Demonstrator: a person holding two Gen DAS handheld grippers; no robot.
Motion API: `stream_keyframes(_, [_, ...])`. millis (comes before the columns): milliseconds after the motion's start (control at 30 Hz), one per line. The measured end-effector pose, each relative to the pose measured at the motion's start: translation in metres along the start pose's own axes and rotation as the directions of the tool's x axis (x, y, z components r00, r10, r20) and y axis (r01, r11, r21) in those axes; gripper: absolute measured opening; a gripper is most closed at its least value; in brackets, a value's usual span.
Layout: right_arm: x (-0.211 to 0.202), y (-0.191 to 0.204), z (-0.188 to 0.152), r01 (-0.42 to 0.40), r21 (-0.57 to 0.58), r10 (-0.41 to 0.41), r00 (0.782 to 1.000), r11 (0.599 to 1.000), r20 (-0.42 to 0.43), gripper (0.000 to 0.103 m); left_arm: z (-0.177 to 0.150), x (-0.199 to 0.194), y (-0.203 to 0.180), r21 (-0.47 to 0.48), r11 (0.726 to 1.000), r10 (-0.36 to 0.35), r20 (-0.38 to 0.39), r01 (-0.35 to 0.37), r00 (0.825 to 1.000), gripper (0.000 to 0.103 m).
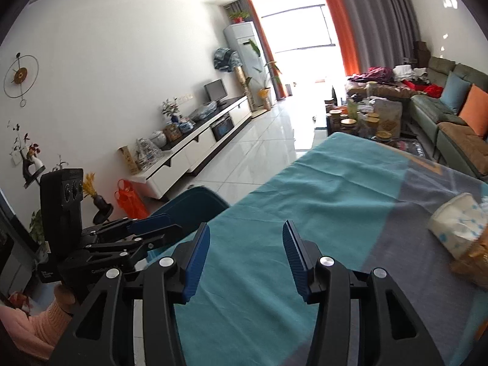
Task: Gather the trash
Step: 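Move both tools back over the trash on the table, then grasp the white foam net with the right tool while the left tool grasps the gold foil wrapper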
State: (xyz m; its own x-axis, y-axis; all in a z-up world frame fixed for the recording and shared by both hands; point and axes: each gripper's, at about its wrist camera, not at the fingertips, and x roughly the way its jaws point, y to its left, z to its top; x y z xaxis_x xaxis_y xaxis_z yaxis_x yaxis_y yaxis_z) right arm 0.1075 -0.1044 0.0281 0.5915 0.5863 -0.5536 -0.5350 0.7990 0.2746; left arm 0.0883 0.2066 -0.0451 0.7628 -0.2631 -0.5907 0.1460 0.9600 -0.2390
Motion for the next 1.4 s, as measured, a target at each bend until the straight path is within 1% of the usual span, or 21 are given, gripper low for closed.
stream_keyframes(67, [-0.022, -0.019, -0.003, 0.062, 0.019, -0.063, 0.998, 0.998, 0.027, 0.047, 0.003, 0.006, -0.021, 0.031, 0.998, -0.053, -0.004, 0.053, 0.999, 0.052])
stream_keyframes(133, [-0.044, -0.040, -0.006, 0.126, 0.051, -0.128, 0.990, 0.991, 0.052, 0.047, 0.005, 0.014, -0.043, 0.060, 0.994, -0.090, -0.015, 0.091, 0.996, 0.052])
stream_keyframes(200, [-0.065, -0.061, -0.008, 0.186, 0.079, -0.192, 0.978, 0.979, 0.077, 0.047, 0.008, 0.023, -0.067, 0.097, 0.988, -0.121, -0.029, 0.123, 0.992, 0.052])
stream_keyframes(267, [-0.084, -0.082, -0.009, 0.245, 0.112, -0.257, 0.961, 0.963, 0.100, 0.047, 0.012, 0.033, -0.092, 0.133, 0.978, -0.156, -0.047, 0.161, 0.987, 0.052])
stream_keyframes(400, [-0.106, -0.122, -0.011, 0.328, 0.170, -0.349, 0.930, 0.929, 0.118, 0.048, 0.018, 0.057, -0.144, 0.211, 0.951, -0.211, -0.087, 0.225, 0.974, 0.052])
stream_keyframes(533, [-0.112, -0.150, -0.011, 0.378, 0.183, -0.402, 0.908, 0.908, 0.121, 0.047, 0.025, 0.084, -0.189, 0.258, 0.924, -0.259, -0.124, 0.283, 0.958, 0.052])
stream_keyframes(667, [-0.111, -0.171, -0.010, 0.402, 0.190, -0.427, 0.896, 0.896, 0.117, 0.047, 0.034, 0.110, -0.231, 0.271, 0.897, -0.319, -0.150, 0.350, 0.936, 0.052])
stream_keyframes(833, [-0.103, -0.189, -0.012, 0.411, 0.199, -0.434, 0.897, 0.890, 0.084, 0.047, 0.047, 0.131, -0.267, 0.304, 0.871, -0.352, -0.164, 0.387, 0.922, 0.052])
stream_keyframes(900, [-0.100, -0.193, -0.012, 0.405, 0.204, -0.426, 0.901, 0.891, 0.075, 0.047, 0.051, 0.138, -0.279, 0.317, 0.858, -0.366, -0.173, 0.404, 0.914, 0.052])
stream_keyframes(1000, [-0.101, -0.199, -0.014, 0.391, 0.227, -0.416, 0.907, 0.892, 0.072, 0.046, 0.057, 0.152, -0.293, 0.330, 0.849, -0.369, -0.190, 0.413, 0.910, 0.051])
stream_keyframes(1200, [-0.106, -0.210, -0.019, 0.366, 0.262, -0.395, 0.916, 0.893, 0.064, 0.032, 0.059, 0.180, -0.318, 0.368, 0.837, -0.343, -0.224, 0.405, 0.912, 0.050])
stream_keyframes(1233, [-0.107, -0.211, -0.019, 0.363, 0.263, -0.391, 0.918, 0.894, 0.062, 0.028, 0.059, 0.184, -0.321, 0.375, 0.834, -0.340, -0.230, 0.405, 0.912, 0.049])
stream_keyframes(1300, [-0.107, -0.212, -0.020, 0.364, 0.262, -0.391, 0.918, 0.894, 0.059, 0.023, 0.058, 0.192, -0.326, 0.384, 0.830, -0.331, -0.244, 0.404, 0.912, 0.048])
stream_keyframes(1367, [-0.107, -0.212, -0.020, 0.362, 0.264, -0.389, 0.920, 0.894, 0.056, 0.016, 0.056, 0.198, -0.330, 0.393, 0.824, -0.326, -0.258, 0.407, 0.909, 0.046])
stream_keyframes(1400, [-0.108, -0.212, -0.021, 0.362, 0.266, -0.389, 0.920, 0.894, 0.056, 0.014, 0.055, 0.200, -0.330, 0.398, 0.823, -0.320, -0.262, 0.405, 0.910, 0.045])
